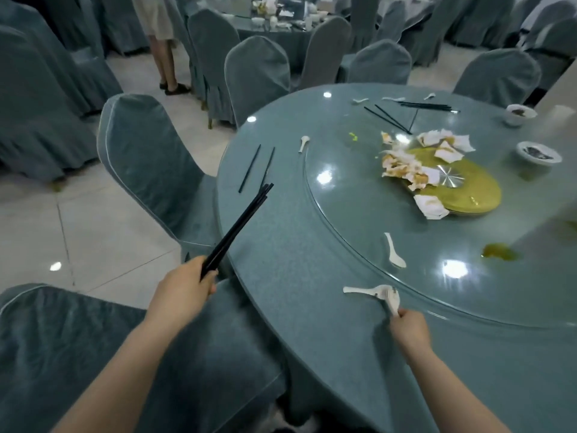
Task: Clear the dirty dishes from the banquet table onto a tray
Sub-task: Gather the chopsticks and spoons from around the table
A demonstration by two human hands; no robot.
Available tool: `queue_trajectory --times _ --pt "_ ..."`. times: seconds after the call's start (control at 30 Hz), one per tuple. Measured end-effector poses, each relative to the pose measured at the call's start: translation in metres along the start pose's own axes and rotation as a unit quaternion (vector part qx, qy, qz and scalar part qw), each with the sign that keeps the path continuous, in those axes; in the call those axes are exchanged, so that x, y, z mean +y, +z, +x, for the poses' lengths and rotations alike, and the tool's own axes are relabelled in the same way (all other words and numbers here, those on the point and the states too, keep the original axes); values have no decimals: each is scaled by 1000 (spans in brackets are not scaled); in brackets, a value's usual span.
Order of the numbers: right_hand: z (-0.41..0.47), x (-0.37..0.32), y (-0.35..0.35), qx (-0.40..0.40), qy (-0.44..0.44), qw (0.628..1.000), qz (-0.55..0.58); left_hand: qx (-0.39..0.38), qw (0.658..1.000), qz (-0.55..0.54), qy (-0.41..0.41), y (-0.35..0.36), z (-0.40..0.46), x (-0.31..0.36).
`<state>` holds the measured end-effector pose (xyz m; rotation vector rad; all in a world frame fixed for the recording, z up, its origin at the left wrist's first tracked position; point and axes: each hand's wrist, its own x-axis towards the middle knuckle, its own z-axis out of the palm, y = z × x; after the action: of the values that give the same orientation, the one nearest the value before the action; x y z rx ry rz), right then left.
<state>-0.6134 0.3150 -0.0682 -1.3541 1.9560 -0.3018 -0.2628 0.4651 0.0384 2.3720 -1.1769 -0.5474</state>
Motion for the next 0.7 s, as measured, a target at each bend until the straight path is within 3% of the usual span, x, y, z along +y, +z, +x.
queue_trajectory --times 0.1,0.33,0.7 --pt "22 -13 8 -6 14 999 -29 -18 1000 -1 -23 6 25 0" --pt "35 -41 30 -19 -62 994 -83 -40 998 -8 -42 6 64 -2" --pt "34 -55 40 77 -69 988 -113 -68 996 -58 -19 1 95 -9"
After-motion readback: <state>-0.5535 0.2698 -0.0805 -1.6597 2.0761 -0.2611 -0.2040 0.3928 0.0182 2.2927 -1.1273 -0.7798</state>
